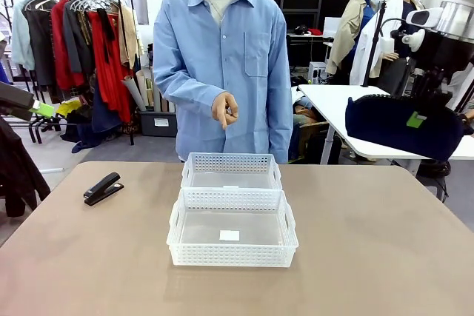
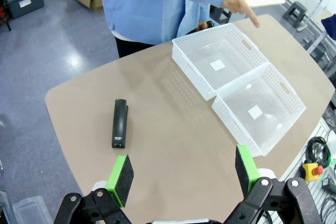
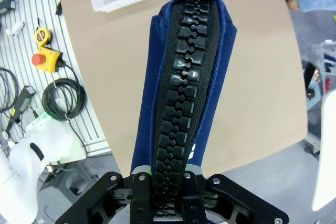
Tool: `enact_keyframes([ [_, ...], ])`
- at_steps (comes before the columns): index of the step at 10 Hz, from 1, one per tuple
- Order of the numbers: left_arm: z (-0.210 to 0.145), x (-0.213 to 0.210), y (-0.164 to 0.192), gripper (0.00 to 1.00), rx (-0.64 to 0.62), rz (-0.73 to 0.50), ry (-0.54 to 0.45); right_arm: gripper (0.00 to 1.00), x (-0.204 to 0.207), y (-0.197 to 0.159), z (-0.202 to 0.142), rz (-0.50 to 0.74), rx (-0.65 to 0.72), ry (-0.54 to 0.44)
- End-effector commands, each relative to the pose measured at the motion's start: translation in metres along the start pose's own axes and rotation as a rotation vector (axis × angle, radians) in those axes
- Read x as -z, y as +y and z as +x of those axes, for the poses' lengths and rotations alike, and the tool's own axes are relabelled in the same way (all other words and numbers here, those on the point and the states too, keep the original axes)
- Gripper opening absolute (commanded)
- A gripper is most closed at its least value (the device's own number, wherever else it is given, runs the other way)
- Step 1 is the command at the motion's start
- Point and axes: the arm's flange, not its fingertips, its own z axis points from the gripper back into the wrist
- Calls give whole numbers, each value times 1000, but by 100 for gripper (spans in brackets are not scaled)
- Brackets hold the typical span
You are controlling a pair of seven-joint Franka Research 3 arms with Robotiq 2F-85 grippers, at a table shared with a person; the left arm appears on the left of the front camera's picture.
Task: Distribute items into two baskets.
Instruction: Move the picked Pencil pouch towards the Organizing basket indicated by the person, stopping as directed.
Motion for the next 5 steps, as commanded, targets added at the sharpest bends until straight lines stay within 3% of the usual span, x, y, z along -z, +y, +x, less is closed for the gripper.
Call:
enact_keyframes([
  [1, 1, 1, 1, 100, 6, -15, -17, 0, 12, 7, 12, 15, -24, 1],
  [5, 1, 1, 1, 100, 6, -15, -17, 0, 48, 38, 47, 15, -127, 37],
])
